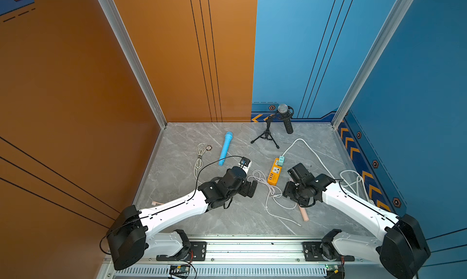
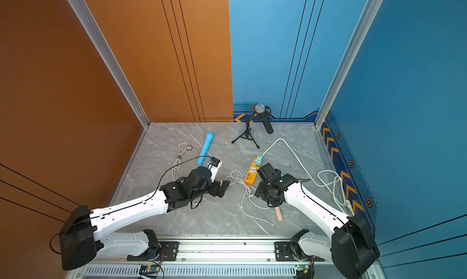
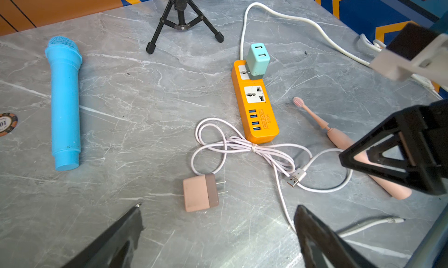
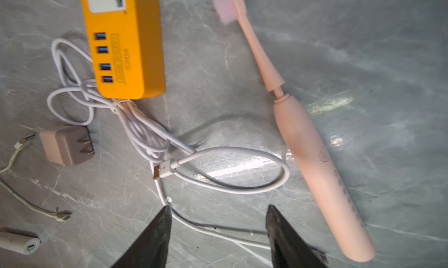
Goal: Charge the electric toothbrush
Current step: Pick up the charging cable from the center of the board.
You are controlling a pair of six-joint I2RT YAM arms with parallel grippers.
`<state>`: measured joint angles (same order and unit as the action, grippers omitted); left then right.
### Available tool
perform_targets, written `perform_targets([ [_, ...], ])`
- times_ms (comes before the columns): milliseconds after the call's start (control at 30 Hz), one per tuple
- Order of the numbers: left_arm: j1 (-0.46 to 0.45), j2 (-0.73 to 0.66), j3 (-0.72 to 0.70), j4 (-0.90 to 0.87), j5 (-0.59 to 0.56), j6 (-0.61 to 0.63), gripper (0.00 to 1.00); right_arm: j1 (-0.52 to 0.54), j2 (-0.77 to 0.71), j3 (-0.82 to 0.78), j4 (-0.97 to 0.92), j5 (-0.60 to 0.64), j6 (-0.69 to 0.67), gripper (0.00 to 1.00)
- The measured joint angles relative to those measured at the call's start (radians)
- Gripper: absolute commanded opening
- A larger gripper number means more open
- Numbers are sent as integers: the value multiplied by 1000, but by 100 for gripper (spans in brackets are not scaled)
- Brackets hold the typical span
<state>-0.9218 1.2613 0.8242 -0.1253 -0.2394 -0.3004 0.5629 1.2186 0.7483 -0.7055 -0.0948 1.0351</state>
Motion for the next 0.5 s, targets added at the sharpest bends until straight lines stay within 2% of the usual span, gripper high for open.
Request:
perform_targets([
  [267, -24, 9, 6, 0, -27, 19, 99, -8, 17, -75, 200, -44, 160, 58],
  [500, -24, 9, 6, 1, -45, 27, 99, -14, 105, -86, 293, -44, 205, 51],
])
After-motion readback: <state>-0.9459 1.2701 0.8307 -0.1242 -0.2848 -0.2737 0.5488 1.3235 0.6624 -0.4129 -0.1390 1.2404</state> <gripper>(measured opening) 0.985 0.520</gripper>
